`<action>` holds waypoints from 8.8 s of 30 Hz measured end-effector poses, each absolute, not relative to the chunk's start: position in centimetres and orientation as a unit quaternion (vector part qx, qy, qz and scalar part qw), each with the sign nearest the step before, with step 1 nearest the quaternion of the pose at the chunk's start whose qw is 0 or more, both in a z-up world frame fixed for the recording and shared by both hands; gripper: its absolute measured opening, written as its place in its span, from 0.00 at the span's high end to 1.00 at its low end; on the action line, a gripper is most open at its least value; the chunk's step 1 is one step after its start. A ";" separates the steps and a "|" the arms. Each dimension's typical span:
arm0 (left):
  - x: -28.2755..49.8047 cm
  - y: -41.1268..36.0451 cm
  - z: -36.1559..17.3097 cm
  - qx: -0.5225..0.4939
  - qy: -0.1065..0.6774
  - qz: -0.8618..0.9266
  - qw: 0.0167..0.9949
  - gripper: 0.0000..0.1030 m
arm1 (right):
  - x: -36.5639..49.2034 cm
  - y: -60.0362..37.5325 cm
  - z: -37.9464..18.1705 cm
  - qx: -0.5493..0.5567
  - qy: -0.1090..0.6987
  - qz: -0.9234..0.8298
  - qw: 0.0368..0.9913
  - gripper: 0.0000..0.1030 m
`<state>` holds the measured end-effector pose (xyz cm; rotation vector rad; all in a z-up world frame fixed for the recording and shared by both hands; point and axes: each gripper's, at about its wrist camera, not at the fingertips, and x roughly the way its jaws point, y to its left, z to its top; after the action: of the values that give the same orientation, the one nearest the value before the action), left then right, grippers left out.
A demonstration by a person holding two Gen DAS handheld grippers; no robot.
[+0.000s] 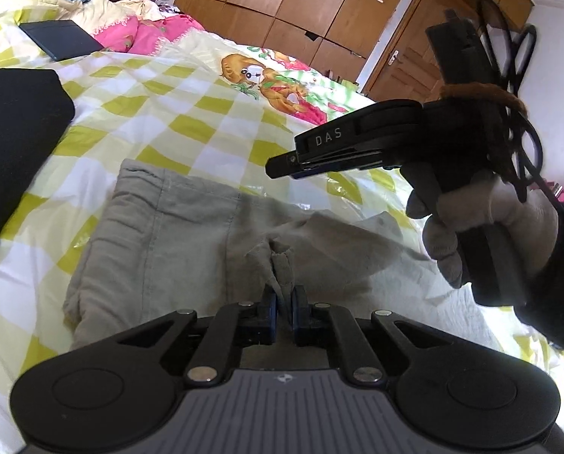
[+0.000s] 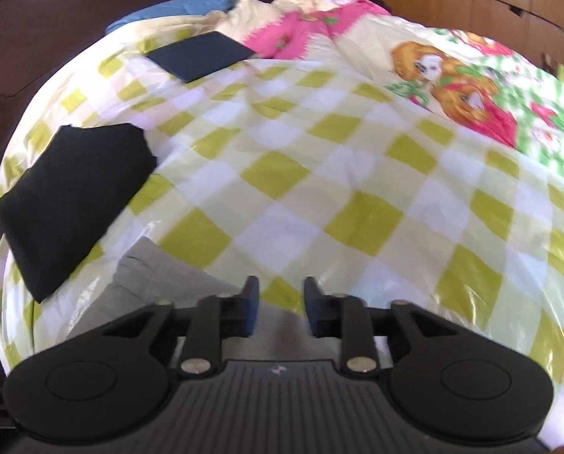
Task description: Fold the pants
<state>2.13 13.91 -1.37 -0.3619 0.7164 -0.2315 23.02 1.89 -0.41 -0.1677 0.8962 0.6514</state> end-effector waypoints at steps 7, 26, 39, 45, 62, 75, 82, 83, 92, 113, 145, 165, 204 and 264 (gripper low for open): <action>2.6 14.8 -2.4 -0.201 0.364 -0.114 0.902 0.72 | 14.2 -4.4 2.0 -0.083 0.403 0.315 0.855 0.49; 4.9 14.0 -0.7 -0.202 0.388 -0.071 0.896 0.79 | 5.2 -7.7 -1.5 -0.113 0.385 0.280 0.872 0.47; 2.8 16.5 1.7 -0.250 0.333 -0.072 0.906 0.79 | 7.0 -1.4 -1.9 -0.188 0.331 0.297 0.876 0.47; 1.4 19.0 -1.4 -0.275 0.353 -0.047 0.893 0.79 | 6.6 1.1 -3.1 -0.208 0.370 0.327 0.844 0.46; -2.0 17.6 -1.5 -0.171 0.309 -0.078 0.932 0.79 | 22.6 6.7 -2.0 -0.150 0.522 0.457 0.705 0.33; -0.6 19.4 -3.4 -0.224 0.350 -0.085 0.906 0.79 | 23.7 8.9 -4.3 -0.142 0.581 0.491 0.634 0.72; -1.0 19.8 -2.9 -0.230 0.332 -0.077 0.911 0.79 | 22.4 9.7 -0.6 -0.147 0.551 0.490 0.659 0.94; -1.2 19.9 -2.6 -0.230 0.325 -0.071 0.915 0.79 | 22.4 10.0 0.1 -0.146 0.541 0.493 0.666 0.94; -2.1 21.0 -2.9 -0.229 0.333 -0.033 0.914 0.79 | 23.1 13.0 -1.3 -0.143 0.503 0.496 0.693 0.94; -0.3 20.5 0.4 -0.194 0.275 -0.029 0.941 0.73 | 20.7 7.4 3.7 -0.134 0.405 0.447 0.786 0.49; 2.6 -3.5 -2.3 0.073 0.399 -0.239 0.882 0.67 | 20.7 -26.1 -7.4 0.339 0.484 0.253 0.766 0.70; 0.0 -9.6 -2.5 0.112 0.406 -0.322 0.848 0.60 | 19.4 -29.6 -7.0 0.351 0.470 0.259 0.767 0.94; 1.2 -8.6 -3.1 0.240 0.344 -0.219 0.881 0.57 | 16.2 -35.0 -6.5 0.355 0.487 0.152 0.783 0.57; -2.3 9.9 0.7 -0.062 0.307 -0.197 0.929 0.52 | 14.7 -13.1 0.0 0.207 0.549 0.255 0.769 0.88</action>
<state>-2.34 9.90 0.67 -0.1270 0.6282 -0.4039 14.69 -13.09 0.02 0.4502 1.1903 0.5535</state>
